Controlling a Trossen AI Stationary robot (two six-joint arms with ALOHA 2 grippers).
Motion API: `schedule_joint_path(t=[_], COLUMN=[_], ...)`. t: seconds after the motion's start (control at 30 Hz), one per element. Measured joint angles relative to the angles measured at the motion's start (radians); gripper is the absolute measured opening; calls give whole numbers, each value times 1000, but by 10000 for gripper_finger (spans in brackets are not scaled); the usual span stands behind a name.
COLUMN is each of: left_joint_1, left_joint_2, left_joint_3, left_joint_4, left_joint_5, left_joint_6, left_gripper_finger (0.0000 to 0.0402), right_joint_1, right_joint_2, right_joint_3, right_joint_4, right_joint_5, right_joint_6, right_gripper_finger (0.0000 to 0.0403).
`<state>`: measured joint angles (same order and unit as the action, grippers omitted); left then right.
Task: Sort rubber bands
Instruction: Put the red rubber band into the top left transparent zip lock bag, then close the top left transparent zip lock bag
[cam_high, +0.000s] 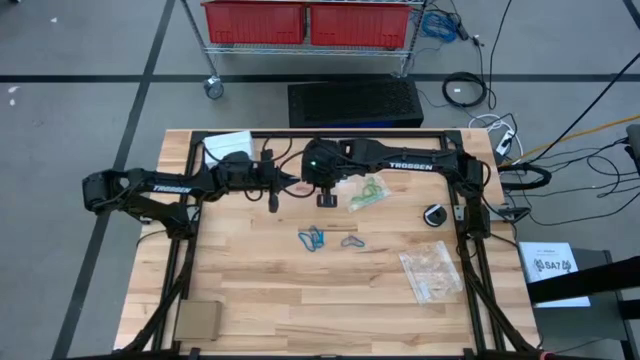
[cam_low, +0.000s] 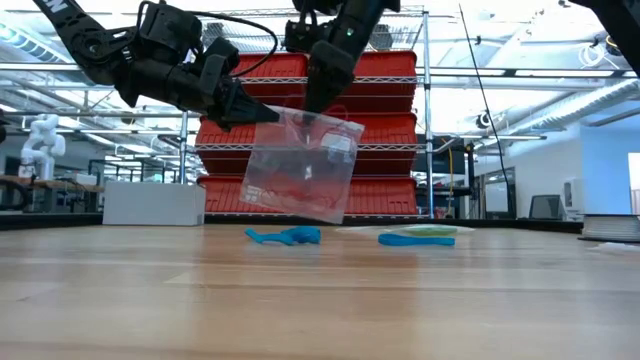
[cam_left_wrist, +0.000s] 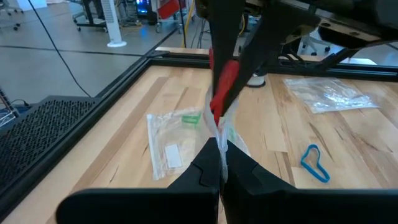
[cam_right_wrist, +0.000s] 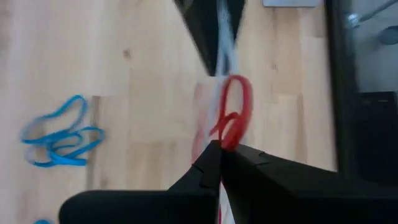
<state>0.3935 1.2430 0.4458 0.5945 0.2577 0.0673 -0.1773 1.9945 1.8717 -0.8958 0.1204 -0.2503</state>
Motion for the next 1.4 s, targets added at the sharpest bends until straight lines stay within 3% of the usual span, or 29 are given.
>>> schedule_joint_path(t=[0.2,0.6,0.8,0.97,1.07,1.17,1.4], left_joint_1=[0,0,0,0,0,0,0], left_joint_2=[0,0,0,0,0,0,0], left_joint_3=[0,0,0,0,0,0,0], left_joint_4=[1,0,0,-2,-2,-9,-49], left_joint_5=[0,0,-1,-6,-18,-31,-107], left_joint_6=[0,1,1,1,1,1,29], left_gripper_finger=[2,2,2,2,2,2,2], right_joint_1=[-12,5,15,16,10,-3,-4], right_joint_2=[16,-6,-64,-129,-149,-166,-312], right_joint_3=[1,-1,-1,2,2,-21,-336], right_joint_4=[-18,-31,-33,-142,-238,-305,-177], right_joint_5=[-57,-69,-70,-46,31,35,1], right_joint_6=[67,101,101,124,143,171,256], right_gripper_finger=[11,154,189,183,164,139,61])
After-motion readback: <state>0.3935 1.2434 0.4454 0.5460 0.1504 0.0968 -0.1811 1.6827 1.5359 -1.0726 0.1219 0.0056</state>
